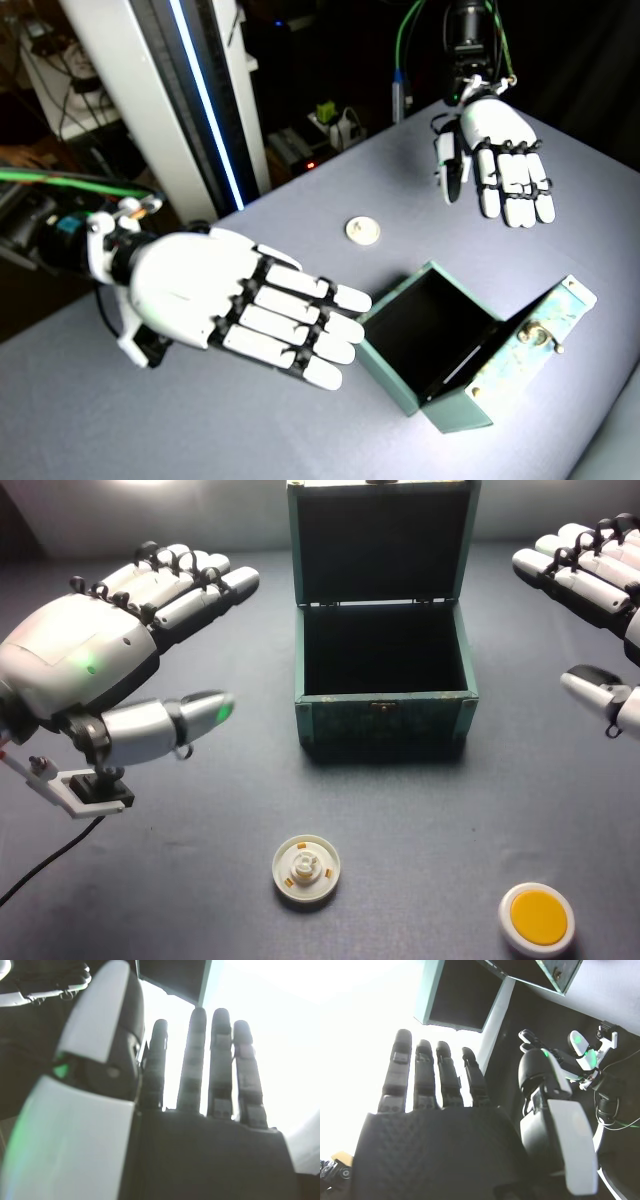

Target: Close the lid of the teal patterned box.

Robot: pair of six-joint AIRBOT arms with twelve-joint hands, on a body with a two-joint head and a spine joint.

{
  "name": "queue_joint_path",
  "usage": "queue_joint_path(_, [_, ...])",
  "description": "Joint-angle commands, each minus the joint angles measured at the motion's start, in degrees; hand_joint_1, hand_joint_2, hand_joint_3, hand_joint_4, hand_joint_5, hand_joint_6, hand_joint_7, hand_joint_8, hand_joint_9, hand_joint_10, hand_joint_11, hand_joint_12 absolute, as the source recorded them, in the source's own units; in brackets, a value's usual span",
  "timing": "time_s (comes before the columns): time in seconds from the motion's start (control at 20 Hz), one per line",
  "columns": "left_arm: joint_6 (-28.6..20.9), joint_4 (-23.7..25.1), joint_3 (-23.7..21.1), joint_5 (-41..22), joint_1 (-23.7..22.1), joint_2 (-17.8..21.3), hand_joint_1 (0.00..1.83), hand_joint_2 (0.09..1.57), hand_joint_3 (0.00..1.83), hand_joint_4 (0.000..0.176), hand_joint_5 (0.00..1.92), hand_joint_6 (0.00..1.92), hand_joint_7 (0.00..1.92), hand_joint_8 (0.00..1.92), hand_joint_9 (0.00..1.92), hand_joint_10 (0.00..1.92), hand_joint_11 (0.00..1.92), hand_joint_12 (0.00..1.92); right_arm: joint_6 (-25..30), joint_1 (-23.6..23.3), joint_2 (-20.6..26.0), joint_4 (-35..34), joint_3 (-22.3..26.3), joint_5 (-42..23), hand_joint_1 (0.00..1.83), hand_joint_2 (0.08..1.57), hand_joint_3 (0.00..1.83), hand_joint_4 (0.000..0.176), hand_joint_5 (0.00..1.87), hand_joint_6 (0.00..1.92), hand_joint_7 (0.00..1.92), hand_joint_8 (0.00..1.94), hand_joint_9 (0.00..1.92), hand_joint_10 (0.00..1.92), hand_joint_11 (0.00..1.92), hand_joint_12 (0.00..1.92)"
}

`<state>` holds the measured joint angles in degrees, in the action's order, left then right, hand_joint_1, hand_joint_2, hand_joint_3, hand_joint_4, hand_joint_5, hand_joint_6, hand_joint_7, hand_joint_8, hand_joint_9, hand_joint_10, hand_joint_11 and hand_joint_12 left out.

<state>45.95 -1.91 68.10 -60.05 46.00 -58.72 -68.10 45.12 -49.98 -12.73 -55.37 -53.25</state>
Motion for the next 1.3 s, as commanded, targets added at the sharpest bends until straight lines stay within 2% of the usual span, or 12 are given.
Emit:
queue_joint_path(0.0, [-0.3, -0.6, 0.2, -7.3, -0.6, 0.1, 0.00, 1.35, 0.02, 0.088, 0.00, 0.00, 0.00, 0.00, 0.00, 0.00, 0.00, 0.00, 0.1, -0.9, 0.3, 0.1, -0.1, -7.2, 0.44, 1.45, 0.02, 0.000, 0.01, 0.01, 0.00, 0.00, 0.00, 0.00, 0.00, 0.00])
queue_joint_path(0.35, [-0.3, -0.7, 0.3, -7.0, -0.5, 0.1, 0.00, 1.39, 0.02, 0.074, 0.00, 0.00, 0.00, 0.00, 0.00, 0.00, 0.00, 0.00, 0.1, -0.9, 0.4, 0.1, -0.3, -7.4, 0.46, 1.46, 0.01, 0.000, 0.03, 0.01, 0.00, 0.00, 0.00, 0.00, 0.00, 0.00])
queue_joint_path(0.45, [-0.3, -0.6, 0.6, -6.3, -0.8, -0.1, 0.00, 1.40, 0.03, 0.069, 0.00, 0.00, 0.00, 0.00, 0.00, 0.00, 0.00, 0.00, 0.1, -1.0, 0.3, -0.7, -0.8, -7.4, 0.32, 1.47, 0.01, 0.000, 0.02, 0.00, 0.00, 0.00, 0.00, 0.00, 0.00, 0.00])
queue_joint_path(0.55, [-0.3, -0.5, 0.8, -5.5, -1.1, -0.4, 0.00, 1.41, 0.03, 0.098, 0.00, 0.00, 0.00, 0.00, 0.00, 0.00, 0.00, 0.00, 0.1, -1.3, -0.1, -1.9, -1.5, -7.3, 0.28, 1.48, 0.01, 0.000, 0.02, 0.00, 0.00, 0.00, 0.00, 0.00, 0.00, 0.00])
queue_joint_path(0.65, [-0.3, -0.4, 0.9, -5.2, -1.2, -0.6, 0.00, 1.43, 0.01, 0.088, 0.00, 0.00, 0.00, 0.00, 0.00, 0.00, 0.00, 0.00, 0.1, -2.0, -0.3, -2.2, -1.9, -7.0, 0.39, 1.50, 0.01, 0.000, 0.04, 0.01, 0.02, 0.01, 0.00, 0.00, 0.00, 0.00])
queue_joint_path(0.7, [-0.3, -0.2, 0.9, -5.2, -1.3, -0.7, 0.00, 1.43, 0.01, 0.101, 0.00, 0.00, 0.00, 0.00, 0.00, 0.00, 0.00, 0.00, 0.1, -2.5, -0.4, -2.2, -2.2, -6.8, 0.40, 1.50, 0.00, 0.000, 0.04, 0.01, 0.03, 0.01, 0.01, 0.00, 0.00, 0.00])
queue_joint_path(0.75, [-0.4, -0.1, 0.9, -5.1, -1.4, -0.7, 0.00, 1.43, 0.01, 0.096, 0.00, 0.00, 0.00, 0.00, 0.00, 0.00, 0.00, 0.00, 0.1, -3.0, -0.5, -2.4, -2.4, -6.8, 0.27, 1.50, 0.00, 0.000, 0.03, 0.00, 0.01, 0.01, 0.00, 0.00, 0.00, 0.00])
queue_joint_path(0.8, [-0.4, 0.2, 0.9, -4.9, -1.8, -0.8, 0.00, 1.41, 0.00, 0.128, 0.00, 0.00, 0.00, 0.00, 0.00, 0.00, 0.00, 0.00, 0.1, -3.8, -0.5, -2.6, -2.7, -6.7, 0.22, 1.49, 0.00, 0.000, 0.04, 0.01, 0.01, 0.01, 0.00, 0.00, 0.00, 0.00])
queue_joint_path(0.9, [-0.5, 0.7, 1.1, -4.5, -2.1, -1.1, 0.00, 1.39, 0.00, 0.143, 0.00, 0.00, 0.00, 0.00, 0.00, 0.00, 0.00, 0.00, 0.1, -5.3, -0.9, -2.6, -3.5, -6.6, 0.15, 1.50, 0.00, 0.000, 0.03, 0.00, 0.01, 0.01, 0.01, 0.00, 0.02, 0.02])
queue_joint_path(1.05, [-0.7, 1.5, 1.5, -3.7, -2.8, -1.9, 0.00, 1.37, 0.00, 0.175, 0.00, 0.00, 0.00, 0.00, 0.00, 0.00, 0.00, 0.00, 0.1, -8.3, -1.8, -2.5, -5.0, -4.8, 0.18, 1.50, 0.00, 0.000, 0.00, 0.00, 0.02, 0.01, 0.03, 0.07, 0.00, 1.27])
queue_joint_path(1.15, [-1.1, 2.1, 1.9, -3.2, -3.2, -2.4, 0.00, 1.37, 0.00, 0.140, 0.00, 0.00, 0.00, 0.00, 0.00, 0.00, 0.00, 0.00, 0.1, -9.9, -2.7, -2.5, -6.3, -3.4, 0.18, 1.49, 0.00, 0.000, 0.00, 0.00, 0.06, 0.02, 0.01, 0.32, 0.00, 1.66])
queue_joint_path(1.25, [-1.4, 2.8, 2.3, -2.4, -3.7, -2.9, 0.01, 1.41, 0.00, 0.096, 0.00, 0.00, 0.00, 0.00, 0.00, 0.00, 0.00, 0.00, 0.1, -11.8, -3.8, -2.5, -7.5, -1.9, 0.14, 1.48, 0.00, 0.000, 0.01, 0.00, 0.07, 0.03, 0.00, 0.55, 0.00, 1.78])
